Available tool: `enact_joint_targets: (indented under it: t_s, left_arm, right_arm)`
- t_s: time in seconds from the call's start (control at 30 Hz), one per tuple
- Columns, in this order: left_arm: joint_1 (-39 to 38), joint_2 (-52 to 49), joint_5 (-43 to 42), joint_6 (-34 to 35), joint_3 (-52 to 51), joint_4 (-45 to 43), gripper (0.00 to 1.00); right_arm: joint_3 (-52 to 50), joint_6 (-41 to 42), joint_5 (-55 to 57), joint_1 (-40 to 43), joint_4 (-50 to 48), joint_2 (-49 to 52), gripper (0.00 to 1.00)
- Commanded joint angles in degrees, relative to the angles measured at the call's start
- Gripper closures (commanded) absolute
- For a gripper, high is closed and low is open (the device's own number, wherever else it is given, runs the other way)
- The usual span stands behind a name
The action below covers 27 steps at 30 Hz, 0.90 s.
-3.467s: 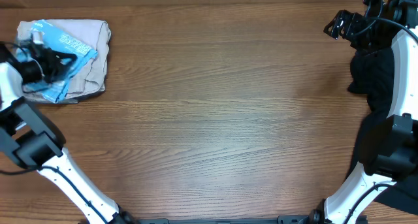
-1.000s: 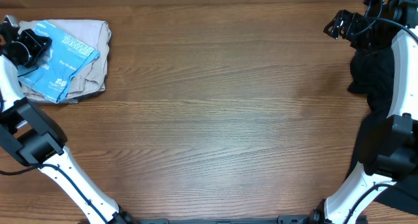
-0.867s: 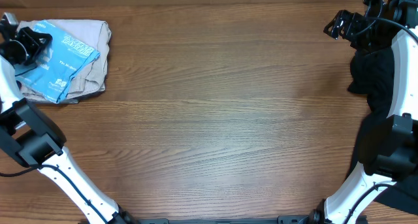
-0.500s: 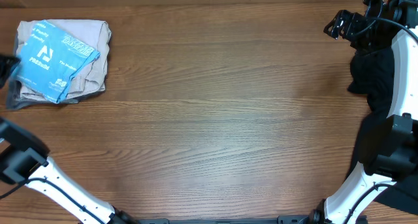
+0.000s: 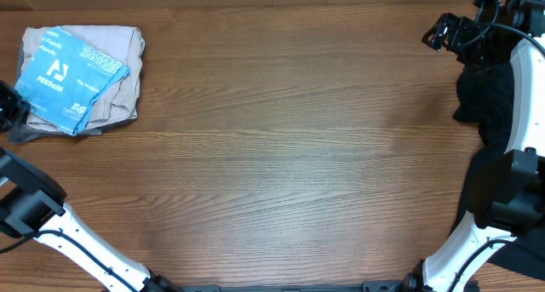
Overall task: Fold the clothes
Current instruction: 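Smooth the blue bundle's edge flat on the pants with the left gripper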
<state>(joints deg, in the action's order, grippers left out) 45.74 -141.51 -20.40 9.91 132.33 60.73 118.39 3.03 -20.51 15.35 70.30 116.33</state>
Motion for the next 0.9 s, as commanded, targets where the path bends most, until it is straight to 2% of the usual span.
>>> enact_joint_targets:
  t_s: [0.0,0.13,0.27,0.4,0.63,0.73,0.87]
  left_arm:
    - [0.3,1.7,5.6,-0.1,-0.7,-0.2,0.96]
    - [0.4,1.9,3.7,0.5,-0.4,0.4,0.96]
    - [0.1,6.0,-1.0,5.9,0.3,1.5,0.96]
    - [-1.3,15.0,3.9,11.0,0.3,1.6,0.96]
    - [-8.1,29.5,9.0,11.0,0.3,4.7,0.96]
    - [-12.2,31.3,9.0,10.8,0.3,6.0,0.94]
    - [-17.0,30.9,9.0,10.8,0.2,8.7,0.87]
  right_arm:
    - [0.5,0.2,0.3,0.2,-0.1,-0.3,0.00]
    - [0.5,0.2,0.3,0.2,-0.1,-0.3,0.00]
    - [0.5,0.2,0.3,0.2,-0.1,-0.3,0.00]
    - [0.5,0.2,0.3,0.2,-0.1,-0.3,0.00]
    - [0.5,0.2,0.3,0.2,-0.1,-0.3,0.00]
    - [0.5,0.2,0.3,0.2,-0.1,-0.3,0.00]
    - [0.5,0.2,0.3,0.2,-0.1,-0.3,0.00]
